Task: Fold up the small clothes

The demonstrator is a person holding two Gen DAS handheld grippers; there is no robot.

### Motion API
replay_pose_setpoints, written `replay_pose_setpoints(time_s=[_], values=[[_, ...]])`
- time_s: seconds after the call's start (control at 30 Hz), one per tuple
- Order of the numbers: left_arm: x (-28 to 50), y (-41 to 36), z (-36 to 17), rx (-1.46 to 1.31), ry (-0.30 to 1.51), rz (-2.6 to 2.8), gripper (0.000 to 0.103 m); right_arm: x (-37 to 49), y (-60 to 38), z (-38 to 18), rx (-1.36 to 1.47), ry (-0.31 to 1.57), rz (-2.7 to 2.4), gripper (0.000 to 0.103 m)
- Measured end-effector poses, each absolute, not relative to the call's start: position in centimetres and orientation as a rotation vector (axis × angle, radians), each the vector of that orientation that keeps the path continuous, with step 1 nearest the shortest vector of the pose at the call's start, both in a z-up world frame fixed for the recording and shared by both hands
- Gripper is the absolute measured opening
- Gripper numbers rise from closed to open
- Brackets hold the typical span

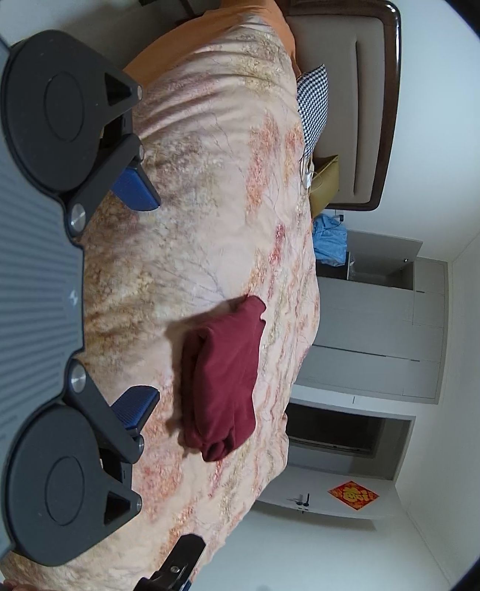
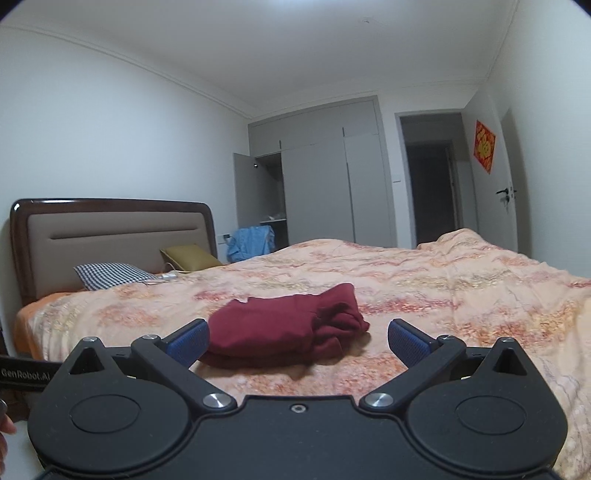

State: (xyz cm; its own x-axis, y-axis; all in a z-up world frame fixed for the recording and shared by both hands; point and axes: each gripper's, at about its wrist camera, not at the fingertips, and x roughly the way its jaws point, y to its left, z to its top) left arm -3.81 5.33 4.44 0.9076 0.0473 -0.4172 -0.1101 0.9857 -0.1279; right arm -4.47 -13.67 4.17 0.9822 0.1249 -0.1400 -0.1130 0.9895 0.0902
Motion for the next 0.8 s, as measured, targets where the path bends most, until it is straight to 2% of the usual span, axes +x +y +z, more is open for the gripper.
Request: replay_pose_setpoints(time_s=[0.33, 0.8], values=[[-3.0, 5.9, 2.4, -0.165, 0.435, 0.083, 0.103, -2.8, -13.4, 1.3, 0.1, 0.225, 0.066, 0.103], [-2.5, 5.7, 1.5, -0.156, 0.469, 0.075, 0.103, -1.8, -14.0, 0.4, 0.13, 0.278, 0.047, 0.103]])
